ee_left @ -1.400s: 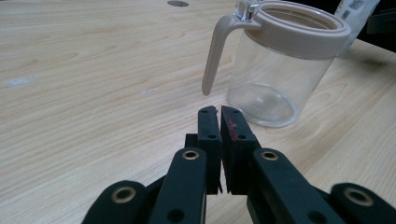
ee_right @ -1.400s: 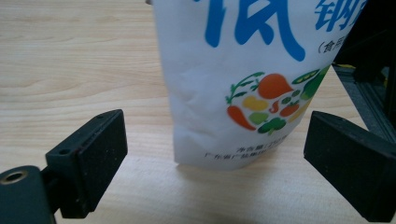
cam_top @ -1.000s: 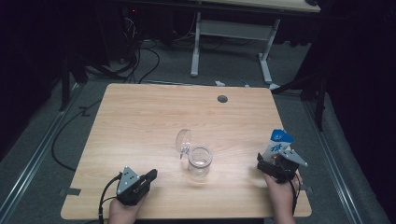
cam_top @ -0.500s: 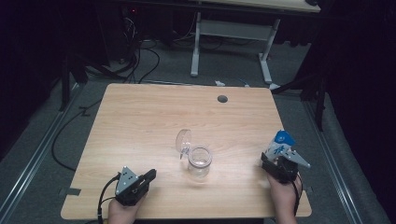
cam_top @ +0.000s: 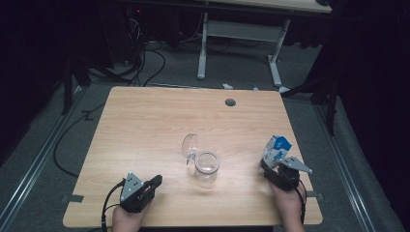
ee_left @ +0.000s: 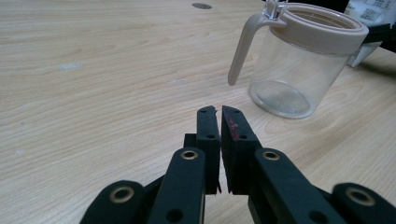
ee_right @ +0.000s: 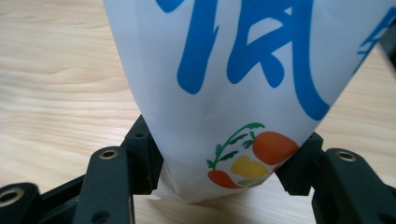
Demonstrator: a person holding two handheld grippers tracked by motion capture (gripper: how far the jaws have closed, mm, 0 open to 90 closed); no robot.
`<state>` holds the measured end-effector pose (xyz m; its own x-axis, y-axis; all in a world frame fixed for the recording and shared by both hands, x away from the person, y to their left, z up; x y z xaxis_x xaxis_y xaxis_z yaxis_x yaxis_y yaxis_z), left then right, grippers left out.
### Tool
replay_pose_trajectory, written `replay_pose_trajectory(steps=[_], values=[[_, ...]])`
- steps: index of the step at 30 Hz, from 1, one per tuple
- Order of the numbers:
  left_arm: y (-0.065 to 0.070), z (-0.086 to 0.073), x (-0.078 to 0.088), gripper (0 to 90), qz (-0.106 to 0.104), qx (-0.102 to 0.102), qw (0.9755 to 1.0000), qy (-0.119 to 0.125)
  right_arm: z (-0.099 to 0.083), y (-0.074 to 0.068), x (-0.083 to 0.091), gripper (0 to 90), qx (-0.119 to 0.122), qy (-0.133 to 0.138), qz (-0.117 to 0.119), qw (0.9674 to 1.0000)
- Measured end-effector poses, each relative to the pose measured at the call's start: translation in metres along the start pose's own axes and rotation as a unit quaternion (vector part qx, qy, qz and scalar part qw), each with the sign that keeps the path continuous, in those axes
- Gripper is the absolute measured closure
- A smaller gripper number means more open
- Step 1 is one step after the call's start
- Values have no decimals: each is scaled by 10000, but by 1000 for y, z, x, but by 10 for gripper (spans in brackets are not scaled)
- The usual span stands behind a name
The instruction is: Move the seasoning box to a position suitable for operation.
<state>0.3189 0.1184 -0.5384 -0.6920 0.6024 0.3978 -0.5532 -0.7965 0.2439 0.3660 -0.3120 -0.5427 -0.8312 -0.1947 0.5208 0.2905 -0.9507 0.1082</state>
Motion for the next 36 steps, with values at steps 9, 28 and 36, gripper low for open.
replay_pose_trajectory(steps=[9,28,36], values=[[-4,-2,7,860,54,63,10000,35,12,-41,-11,362,556,52,487,9973],[5,3,-6,859,-134,-26,9999,-17,2,-39,0,244,450,-42,275,9986],[3,3,-5,859,-113,-3,9999,-2,2,-37,4,230,396,-4,261,9989]])
Point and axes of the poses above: each handheld gripper's, and its own axes: x roughly backward along the jaws, z roughly out of its top, y roughly to its right, the point moved 5 cm from there along -x, roughly forward along the jaws, and after that the axes turned 7 degrees about x, right-handed, at the moved point
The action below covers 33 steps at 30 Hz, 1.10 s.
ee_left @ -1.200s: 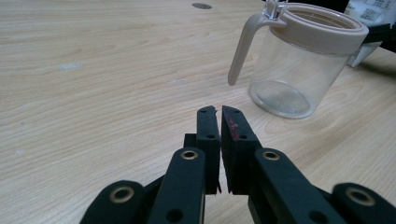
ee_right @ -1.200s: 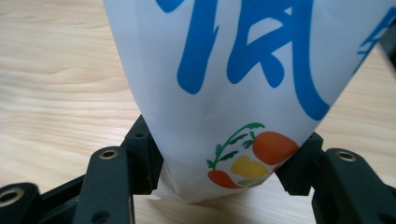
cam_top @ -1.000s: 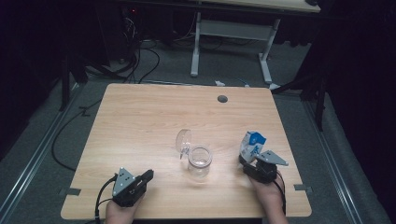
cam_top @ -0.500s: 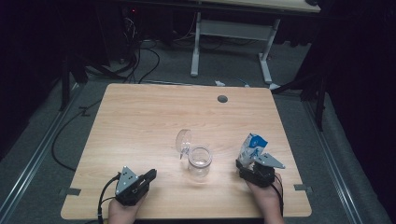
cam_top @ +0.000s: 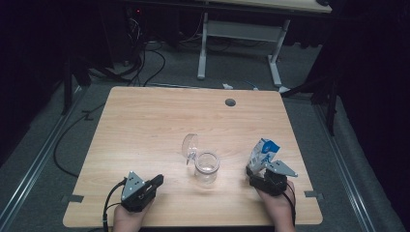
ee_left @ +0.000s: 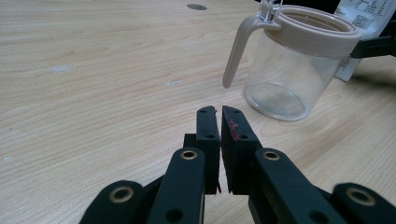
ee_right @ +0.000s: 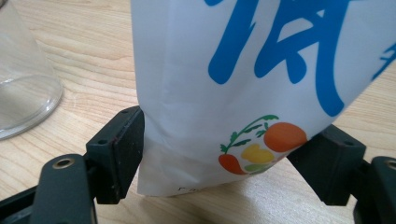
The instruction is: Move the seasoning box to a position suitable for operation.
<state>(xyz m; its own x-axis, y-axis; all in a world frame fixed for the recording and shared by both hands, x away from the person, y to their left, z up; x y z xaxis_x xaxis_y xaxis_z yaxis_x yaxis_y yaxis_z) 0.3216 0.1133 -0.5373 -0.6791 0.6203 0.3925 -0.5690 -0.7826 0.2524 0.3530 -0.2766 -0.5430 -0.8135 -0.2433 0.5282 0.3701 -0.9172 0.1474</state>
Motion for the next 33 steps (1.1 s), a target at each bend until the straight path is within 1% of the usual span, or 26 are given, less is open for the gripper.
replay_pose_trajectory(steps=[6,10,11,13,14,16,17,18,19,22,25,26,27,28,33], values=[[1,1,-2,857,-42,12,10000,10,-2,1,7,235,-7,30,-55,10000],[2,2,-4,857,-90,-18,10000,-2,-4,3,11,246,-36,24,-62,10000],[2,3,-5,857,-68,-41,10000,-3,-5,3,12,249,-28,24,-69,10000],[4,3,-6,856,-121,-25,9999,-7,-6,4,13,257,-35,37,-64,10000],[3,4,-6,855,-100,-45,9999,-3,-6,4,14,261,-24,32,-79,10000],[4,4,-8,855,-149,-37,9999,-2,-8,5,16,270,-27,36,-81,10000],[4,5,-8,854,-128,-53,9999,1,-8,5,17,274,-54,35,-88,9999],[5,5,-10,854,-171,-43,9998,-3,-9,5,18,275,-28,40,-104,9999],[5,6,-10,853,-178,-45,9998,-1,-10,5,19,280,-47,31,-80,10000],[6,7,-12,848,-170,-53,9998,12,-11,6,22,294,-50,32,-114,9999],[6,9,-15,845,-215,-51,9998,10,-14,8,25,305,-65,29,-131,9999],[6,9,-15,845,-187,-67,9998,13,-14,9,26,313,-80,32,-130,9999],[6,9,-16,844,-229,-48,9997,11,-15,10,27,324,-91,27,-136,9999],[6,10,-16,845,-207,-51,9998,22,-16,11,28,330,-109,27,-130,9999],[6,11,-21,844,-260,-40,9997,8,-20,14,33,362,-138,24,-146,9998]])
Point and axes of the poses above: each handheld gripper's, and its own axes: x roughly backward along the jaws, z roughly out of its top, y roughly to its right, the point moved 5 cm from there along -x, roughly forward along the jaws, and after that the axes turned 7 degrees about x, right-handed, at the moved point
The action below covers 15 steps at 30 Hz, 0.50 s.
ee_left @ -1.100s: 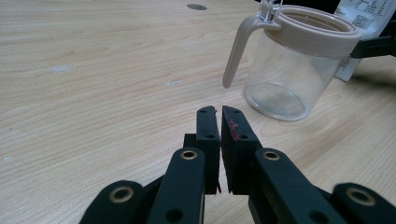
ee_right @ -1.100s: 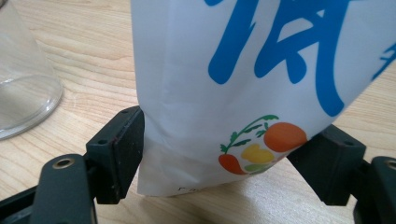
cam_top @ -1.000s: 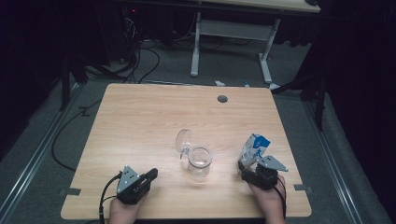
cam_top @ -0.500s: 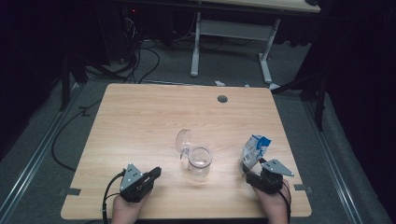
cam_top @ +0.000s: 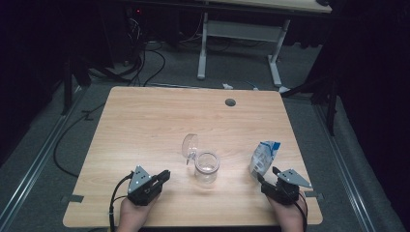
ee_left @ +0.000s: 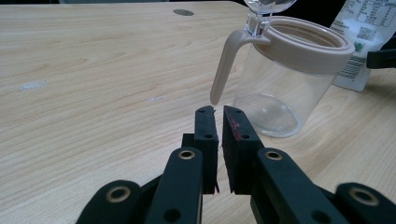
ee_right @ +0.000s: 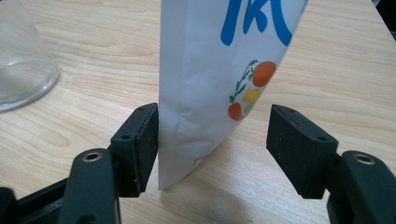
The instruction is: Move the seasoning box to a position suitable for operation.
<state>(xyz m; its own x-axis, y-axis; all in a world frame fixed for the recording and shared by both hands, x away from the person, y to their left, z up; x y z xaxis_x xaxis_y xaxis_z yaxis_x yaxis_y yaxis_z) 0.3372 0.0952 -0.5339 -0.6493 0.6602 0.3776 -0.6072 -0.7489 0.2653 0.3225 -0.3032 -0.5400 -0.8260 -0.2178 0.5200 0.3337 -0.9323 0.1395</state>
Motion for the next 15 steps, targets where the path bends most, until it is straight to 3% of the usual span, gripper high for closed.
replay_pose_trajectory(steps=[8,15], values=[[-2,3,-4,844,-13,6,10000,20,-4,4,7,409,-118,26,12,9999],[-3,3,-4,844,38,-21,10000,12,10,-2,15,427,-193,342,94,9992]])
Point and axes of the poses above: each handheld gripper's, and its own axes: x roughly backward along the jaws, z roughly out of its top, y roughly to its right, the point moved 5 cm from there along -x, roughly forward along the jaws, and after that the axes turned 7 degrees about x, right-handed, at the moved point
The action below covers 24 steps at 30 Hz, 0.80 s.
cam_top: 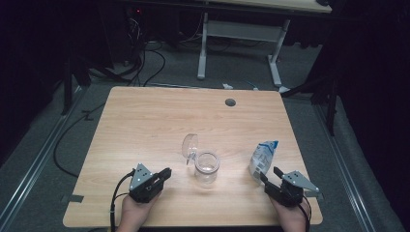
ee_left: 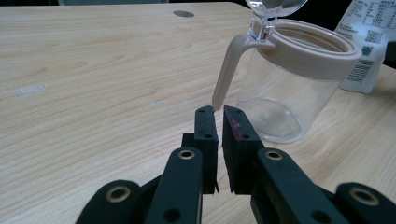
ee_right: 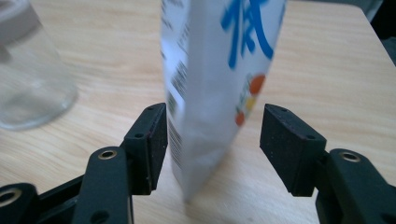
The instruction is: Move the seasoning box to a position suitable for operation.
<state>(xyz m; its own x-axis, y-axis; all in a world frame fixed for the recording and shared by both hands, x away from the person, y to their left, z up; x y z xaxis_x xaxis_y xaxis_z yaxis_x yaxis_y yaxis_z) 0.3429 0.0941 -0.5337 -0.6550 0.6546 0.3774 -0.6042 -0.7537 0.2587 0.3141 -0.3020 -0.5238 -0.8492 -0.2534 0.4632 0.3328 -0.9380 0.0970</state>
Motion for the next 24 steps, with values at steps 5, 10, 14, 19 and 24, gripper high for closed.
replay_pose_trajectory(steps=[5,10,14,19,24], values=[[-2,-3,5,843,32,36,10000,-11,11,-2,-1,498,64,117,-189,9997],[-7,-5,12,843,118,100,9999,27,13,0,-5,618,29,104,-216,9997],[-10,-5,15,843,153,138,9998,37,14,0,-3,727,133,150,-258,9995],[-11,-5,14,843,146,146,9998,42,12,6,1,864,174,175,-233,9994],[-11,-3,12,840,115,147,9998,44,9,11,4,892,65,286,-108,9995]])
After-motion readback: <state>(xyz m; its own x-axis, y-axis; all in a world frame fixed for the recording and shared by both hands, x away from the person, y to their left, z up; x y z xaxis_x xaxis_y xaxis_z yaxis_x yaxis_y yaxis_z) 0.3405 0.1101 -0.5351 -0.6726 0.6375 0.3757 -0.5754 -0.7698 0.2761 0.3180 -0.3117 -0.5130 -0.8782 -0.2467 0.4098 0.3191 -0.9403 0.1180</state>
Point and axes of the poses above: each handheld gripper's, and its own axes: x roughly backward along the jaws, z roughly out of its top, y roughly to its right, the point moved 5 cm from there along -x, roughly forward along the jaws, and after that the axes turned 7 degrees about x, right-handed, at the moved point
